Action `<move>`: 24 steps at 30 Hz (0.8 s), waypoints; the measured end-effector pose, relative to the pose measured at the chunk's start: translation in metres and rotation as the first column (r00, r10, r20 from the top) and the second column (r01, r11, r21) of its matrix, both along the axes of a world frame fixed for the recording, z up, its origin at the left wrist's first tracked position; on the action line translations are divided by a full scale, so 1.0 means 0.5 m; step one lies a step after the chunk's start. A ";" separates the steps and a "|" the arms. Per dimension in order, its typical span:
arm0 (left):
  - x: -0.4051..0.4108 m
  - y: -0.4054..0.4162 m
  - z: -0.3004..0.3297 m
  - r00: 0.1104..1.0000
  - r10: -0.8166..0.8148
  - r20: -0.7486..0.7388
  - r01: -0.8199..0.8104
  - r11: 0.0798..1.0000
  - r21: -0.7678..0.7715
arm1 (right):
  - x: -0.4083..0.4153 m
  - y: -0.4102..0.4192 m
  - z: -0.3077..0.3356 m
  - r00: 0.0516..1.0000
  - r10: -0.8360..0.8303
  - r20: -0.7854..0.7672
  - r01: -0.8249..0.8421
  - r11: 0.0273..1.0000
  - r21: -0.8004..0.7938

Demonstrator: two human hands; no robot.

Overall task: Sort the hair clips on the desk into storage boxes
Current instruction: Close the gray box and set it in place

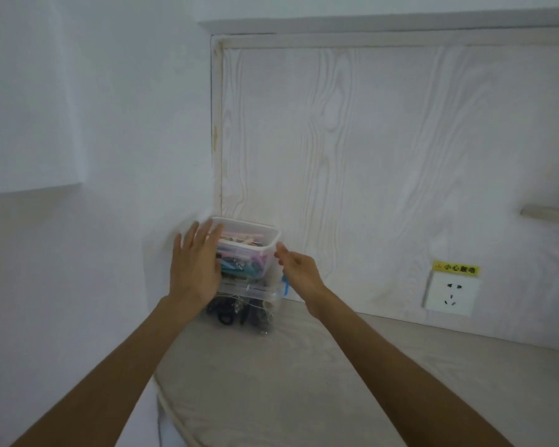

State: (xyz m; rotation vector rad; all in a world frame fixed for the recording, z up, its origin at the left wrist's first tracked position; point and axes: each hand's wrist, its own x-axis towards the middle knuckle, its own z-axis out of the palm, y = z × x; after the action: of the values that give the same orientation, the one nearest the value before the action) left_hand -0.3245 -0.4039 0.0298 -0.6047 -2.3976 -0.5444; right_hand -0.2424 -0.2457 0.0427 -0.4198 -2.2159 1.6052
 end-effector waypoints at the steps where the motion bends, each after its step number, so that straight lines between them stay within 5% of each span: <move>1: 0.022 0.007 -0.002 1.000 -0.022 -0.010 0.023 0.996 0.087 | 0.022 0.018 -0.005 1.000 0.002 -0.025 -0.003 1.000 -0.029; 4: 0.109 0.058 -0.009 0.976 -0.201 0.089 0.153 0.912 0.381 | 0.132 0.109 -0.028 0.998 -0.034 -0.058 0.030 0.998 -0.064; 7: 0.195 0.169 -0.028 0.864 -0.447 0.234 0.321 0.844 0.429 | 0.274 0.223 -0.057 0.998 -0.065 0.013 0.066 0.994 -0.090; 12: 0.368 0.417 -0.073 0.569 -0.661 0.490 0.525 0.750 0.403 | 0.517 0.401 -0.099 0.955 -0.249 0.160 0.267 0.958 -0.101; 17: 0.535 0.632 -0.113 0.183 -0.733 0.655 0.479 0.648 0.592 | 0.711 0.518 -0.106 0.870 -0.473 0.139 0.478 0.878 -0.003; 19: 0.610 0.696 -0.114 0.032 -0.718 0.695 0.380 0.652 0.656 | 0.775 0.567 -0.110 0.781 -0.622 0.059 0.611 0.780 0.137; 21: 0.674 0.747 -0.114 -0.066 -0.693 0.718 0.340 0.661 0.669 | 0.829 0.607 -0.111 0.611 -0.791 -0.026 0.760 0.577 0.299; 24: 0.744 0.805 -0.123 -0.109 -0.657 0.746 0.407 0.655 0.637 | 0.892 0.672 -0.121 0.416 -0.907 -0.072 0.844 0.354 0.403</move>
State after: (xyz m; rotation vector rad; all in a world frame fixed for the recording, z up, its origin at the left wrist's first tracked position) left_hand 0.0476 -0.0014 -0.0318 -1.5852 -2.9902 -2.1789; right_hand 0.2034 0.0903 -0.0176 -1.3858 -1.7278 0.5096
